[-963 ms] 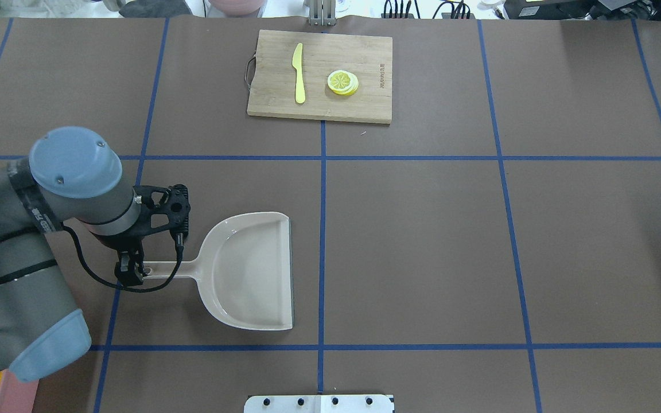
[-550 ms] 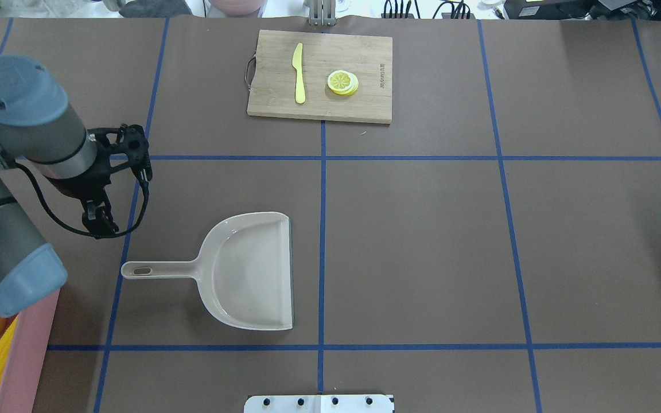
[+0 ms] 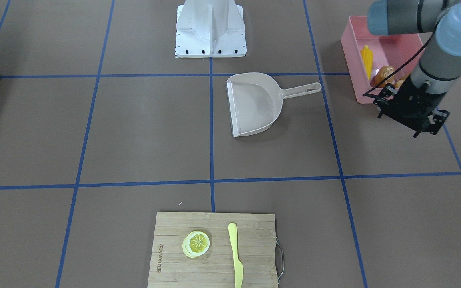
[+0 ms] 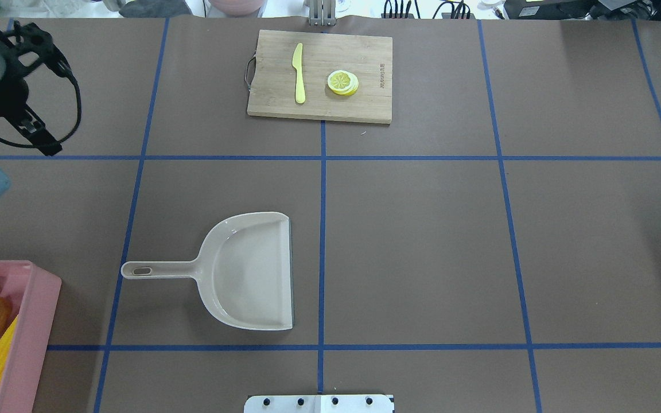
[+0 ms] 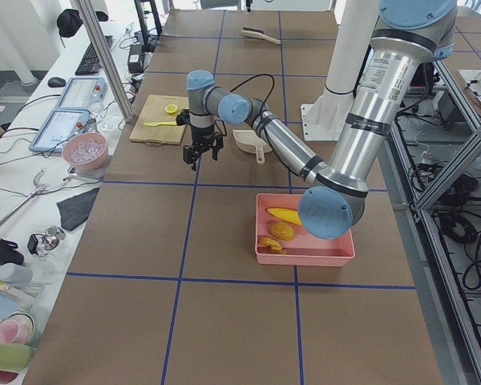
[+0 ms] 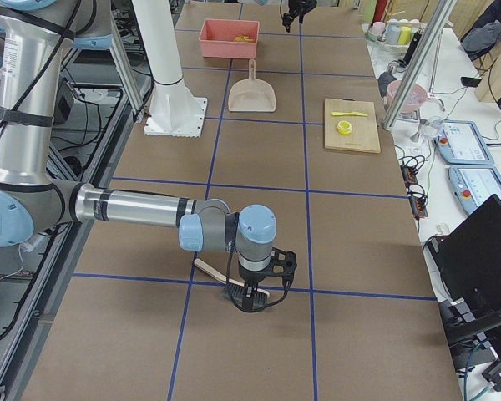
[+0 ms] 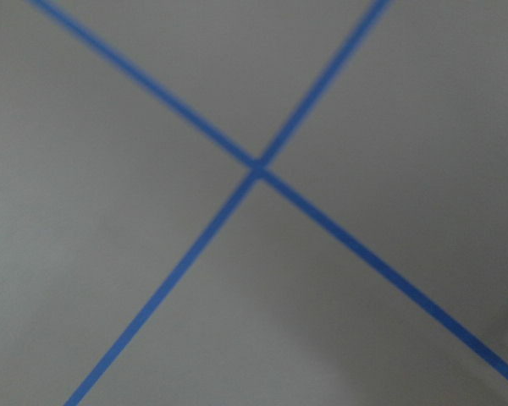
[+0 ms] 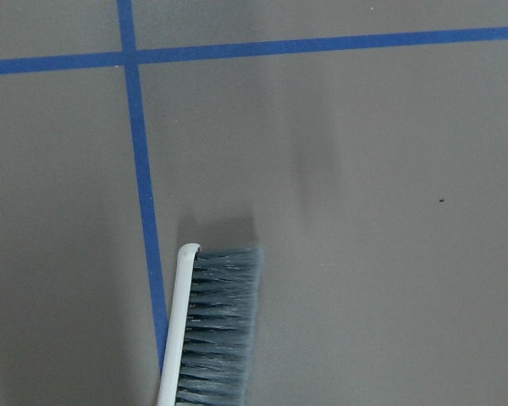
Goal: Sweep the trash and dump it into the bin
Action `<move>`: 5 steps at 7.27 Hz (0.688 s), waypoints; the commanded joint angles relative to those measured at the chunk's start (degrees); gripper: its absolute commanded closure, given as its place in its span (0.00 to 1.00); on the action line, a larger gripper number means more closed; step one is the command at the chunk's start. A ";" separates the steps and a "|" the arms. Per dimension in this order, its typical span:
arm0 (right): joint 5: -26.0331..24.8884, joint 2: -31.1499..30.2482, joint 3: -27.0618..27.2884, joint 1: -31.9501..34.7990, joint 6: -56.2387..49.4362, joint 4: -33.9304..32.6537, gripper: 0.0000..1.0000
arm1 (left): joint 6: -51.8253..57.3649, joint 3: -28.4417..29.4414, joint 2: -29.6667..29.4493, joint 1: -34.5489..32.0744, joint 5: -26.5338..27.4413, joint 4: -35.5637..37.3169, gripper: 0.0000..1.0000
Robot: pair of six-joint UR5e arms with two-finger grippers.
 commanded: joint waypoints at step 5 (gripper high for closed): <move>-0.12 0.00 0.00 0.00 0.00 0.00 0.00 | -12.44 14.93 6.19 -23.50 -9.33 -0.21 0.02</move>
